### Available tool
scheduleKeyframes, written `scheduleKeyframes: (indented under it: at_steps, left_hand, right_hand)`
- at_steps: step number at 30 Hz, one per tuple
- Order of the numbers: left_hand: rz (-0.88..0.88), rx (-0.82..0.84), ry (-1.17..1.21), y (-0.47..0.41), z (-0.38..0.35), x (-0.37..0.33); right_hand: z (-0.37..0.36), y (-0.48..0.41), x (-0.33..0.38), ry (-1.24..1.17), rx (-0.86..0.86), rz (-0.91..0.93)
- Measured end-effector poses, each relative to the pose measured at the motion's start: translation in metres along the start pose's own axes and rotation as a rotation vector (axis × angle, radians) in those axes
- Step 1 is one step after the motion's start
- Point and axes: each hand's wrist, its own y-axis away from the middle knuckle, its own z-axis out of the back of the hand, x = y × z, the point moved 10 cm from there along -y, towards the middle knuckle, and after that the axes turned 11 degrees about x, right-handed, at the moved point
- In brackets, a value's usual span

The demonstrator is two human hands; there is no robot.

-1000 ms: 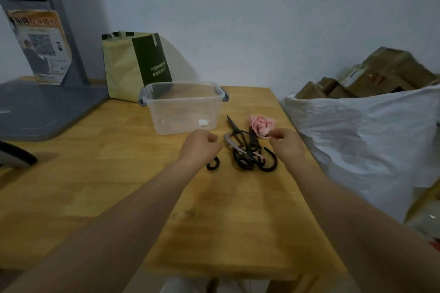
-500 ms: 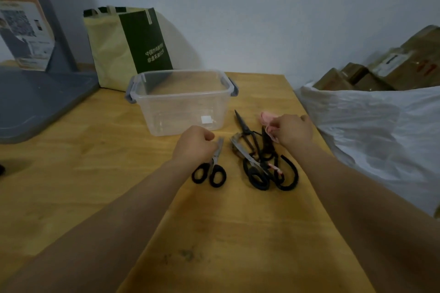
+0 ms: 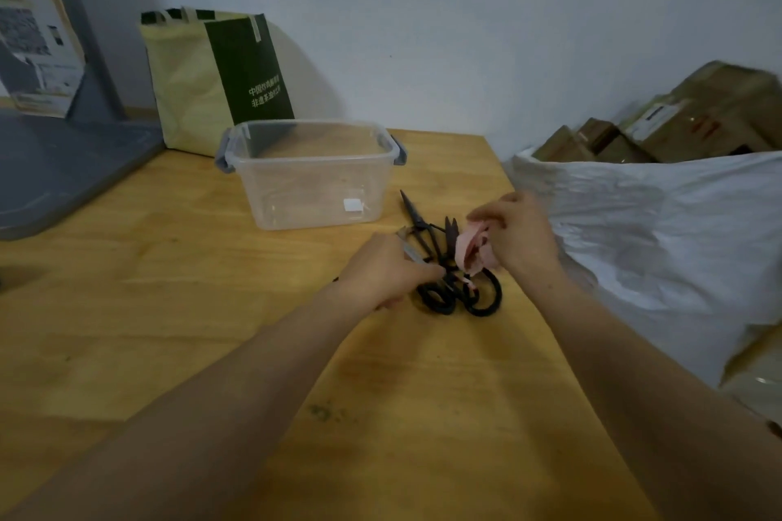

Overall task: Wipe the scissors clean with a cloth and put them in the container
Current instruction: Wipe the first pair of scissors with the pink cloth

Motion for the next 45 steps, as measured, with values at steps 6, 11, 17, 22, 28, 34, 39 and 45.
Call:
scheduleKeyframes:
  at_steps: [6,11,17,22,28,34,39,45]
  left_hand:
    - [0.07,0.084,-0.2,0.003,-0.034,-0.016]
    - [0.107,0.016,-0.056,0.004,-0.02,-0.009]
    - [0.182,0.037,0.708,0.018,0.0,0.018]
    - [0.06,-0.044,1.061,0.033,0.026,0.035]
    - [-0.086,-0.089,1.17,0.043,0.033,0.039]
    - [-0.06,-0.133,1.179,0.048,0.042,0.055]
    - [-0.004,-0.192,1.197,0.05,0.069,0.079]
    - [-0.115,-0.077,1.364,0.034,0.033,0.06]
  right_hand:
    - [-0.018,0.023,0.001,-0.005,0.113,-0.019]
    - [-0.017,0.03,-0.014,0.005,0.125,-0.088]
    - [-0.015,0.037,-0.003,0.072,0.116,-0.093]
    - [-0.006,0.045,0.024,-0.203,-0.08,0.004]
    - [-0.063,0.052,0.062,-0.845,0.311,-0.042]
    - [-0.067,0.048,0.068,-0.82,0.285,0.013]
    - [-0.065,0.047,0.059,-0.805,0.332,-0.007]
    - [-0.077,0.048,0.066,-0.923,0.276,-0.002]
